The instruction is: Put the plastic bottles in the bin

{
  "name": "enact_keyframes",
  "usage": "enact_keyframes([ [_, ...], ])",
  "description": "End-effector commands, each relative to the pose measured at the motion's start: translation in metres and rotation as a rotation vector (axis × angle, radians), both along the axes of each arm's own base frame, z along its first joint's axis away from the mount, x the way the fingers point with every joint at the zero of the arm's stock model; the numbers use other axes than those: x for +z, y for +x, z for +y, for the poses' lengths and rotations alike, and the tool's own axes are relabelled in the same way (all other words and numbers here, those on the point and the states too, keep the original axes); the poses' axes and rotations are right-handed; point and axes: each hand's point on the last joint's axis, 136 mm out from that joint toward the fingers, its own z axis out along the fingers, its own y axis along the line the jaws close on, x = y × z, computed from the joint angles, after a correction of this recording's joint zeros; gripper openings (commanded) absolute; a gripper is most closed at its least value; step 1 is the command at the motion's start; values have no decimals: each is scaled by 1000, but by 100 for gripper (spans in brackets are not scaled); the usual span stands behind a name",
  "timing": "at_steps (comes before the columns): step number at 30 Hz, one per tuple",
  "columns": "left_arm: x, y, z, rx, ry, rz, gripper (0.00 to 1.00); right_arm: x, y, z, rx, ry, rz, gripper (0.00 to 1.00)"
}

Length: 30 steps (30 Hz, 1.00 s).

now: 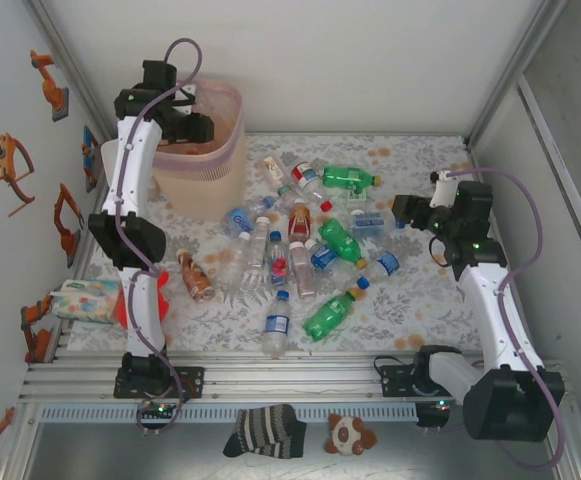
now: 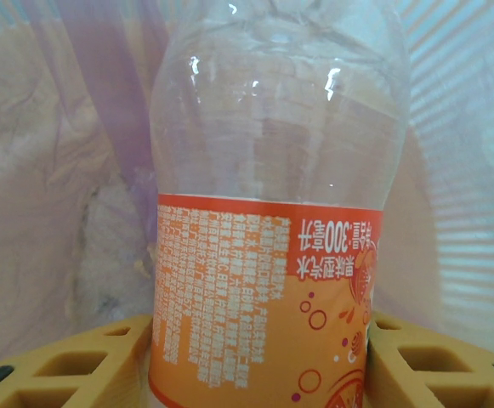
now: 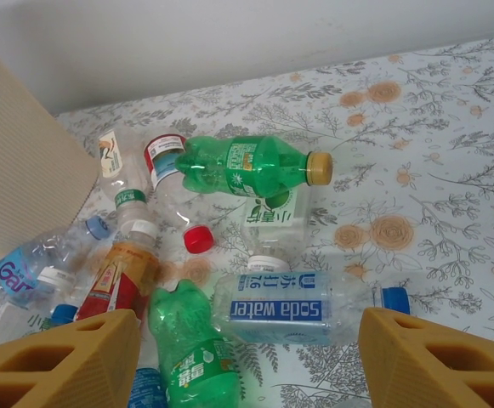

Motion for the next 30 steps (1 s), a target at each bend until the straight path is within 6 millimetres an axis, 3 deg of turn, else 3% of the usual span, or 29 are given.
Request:
enact_keyframes([
  [1,-9,17,-13,-36,-28,-30,33,-4,-4,0,-11,-5,11,68],
  [8,-44,29,-23,-77,-48,4,33,-6,-2,0,-12,-5,15,68],
  [19,-91,24,-25,-88,-47,116,38,-12,0,0,-13,-1,24,68],
  [25,-89,24,-27,-90,-57,115,49,-10,0,0,-14,-6,21,68],
  [30,-68,24,-26,-86,-61,67,57,-8,0,0,-13,-10,17,68],
])
